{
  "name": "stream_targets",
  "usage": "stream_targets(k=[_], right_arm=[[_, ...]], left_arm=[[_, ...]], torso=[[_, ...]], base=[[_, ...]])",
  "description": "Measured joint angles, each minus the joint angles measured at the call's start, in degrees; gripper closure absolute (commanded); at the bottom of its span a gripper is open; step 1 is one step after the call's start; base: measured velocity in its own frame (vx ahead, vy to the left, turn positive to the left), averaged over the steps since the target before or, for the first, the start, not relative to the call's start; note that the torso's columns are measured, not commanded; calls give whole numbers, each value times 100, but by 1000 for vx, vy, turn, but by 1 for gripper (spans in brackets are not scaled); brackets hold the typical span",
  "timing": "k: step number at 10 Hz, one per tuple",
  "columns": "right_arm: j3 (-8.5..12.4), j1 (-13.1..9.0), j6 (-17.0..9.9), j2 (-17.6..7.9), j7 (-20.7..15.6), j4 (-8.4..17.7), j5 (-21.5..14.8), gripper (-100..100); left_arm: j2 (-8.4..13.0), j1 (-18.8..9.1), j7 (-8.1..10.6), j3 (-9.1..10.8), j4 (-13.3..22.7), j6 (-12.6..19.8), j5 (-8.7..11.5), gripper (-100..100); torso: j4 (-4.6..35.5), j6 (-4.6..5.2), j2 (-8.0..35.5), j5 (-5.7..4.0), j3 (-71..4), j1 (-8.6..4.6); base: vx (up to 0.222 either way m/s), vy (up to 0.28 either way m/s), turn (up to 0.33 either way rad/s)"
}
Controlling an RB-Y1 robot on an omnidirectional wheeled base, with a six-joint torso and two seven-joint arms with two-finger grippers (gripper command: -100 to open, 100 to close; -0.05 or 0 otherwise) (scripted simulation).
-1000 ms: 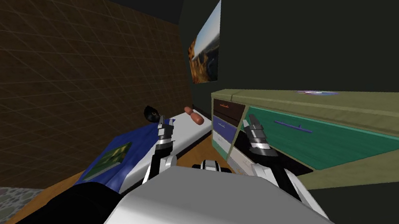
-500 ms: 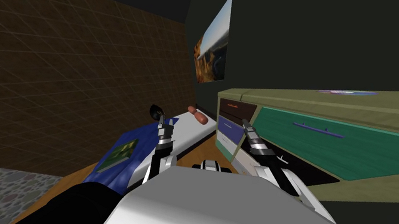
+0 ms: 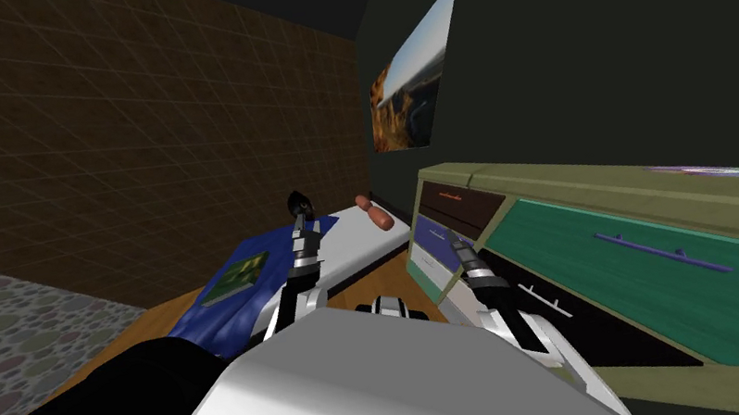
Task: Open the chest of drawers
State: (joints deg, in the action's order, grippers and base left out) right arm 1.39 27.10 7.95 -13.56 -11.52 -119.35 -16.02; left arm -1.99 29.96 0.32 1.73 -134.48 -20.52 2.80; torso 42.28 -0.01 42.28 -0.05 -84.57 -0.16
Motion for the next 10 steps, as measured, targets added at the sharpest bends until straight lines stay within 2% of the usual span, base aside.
stream_targets(k=[2,4,5,6,8,10], right_arm=[[114,-76,-354,-238,-287,235,-203,-100],[136,-92,-616,-313,-550,369,-366,-100],[192,-123,-734,-389,-719,571,-486,-100],[214,-122,-839,-450,-822,610,-534,-100],[252,-164,-1210,-628,-1121,756,-744,-100],[289,-201,-1472,-694,-1393,943,-918,-100]], left_arm=[[0,0,0,0,0,0,0,0],[0,0,0,0,0,0,0,0],[0,0,0,0,0,0,0,0],[0,1,0,0,0,0,0,0],[0,0,0,0,0,0,0,0],[0,0,0,0,0,0,0,0]], torso=[[0,0,2,8,1,25],[1,0,2,5,1,15],[-1,0,-4,6,-2,19],[0,3,-1,5,-2,10],[1,0,2,7,1,23],[0,0,1,4,0,12]], base=[[-3,98,104],[7,98,119],[14,81,42],[1,79,100],[8,100,91],[6,101,121]])
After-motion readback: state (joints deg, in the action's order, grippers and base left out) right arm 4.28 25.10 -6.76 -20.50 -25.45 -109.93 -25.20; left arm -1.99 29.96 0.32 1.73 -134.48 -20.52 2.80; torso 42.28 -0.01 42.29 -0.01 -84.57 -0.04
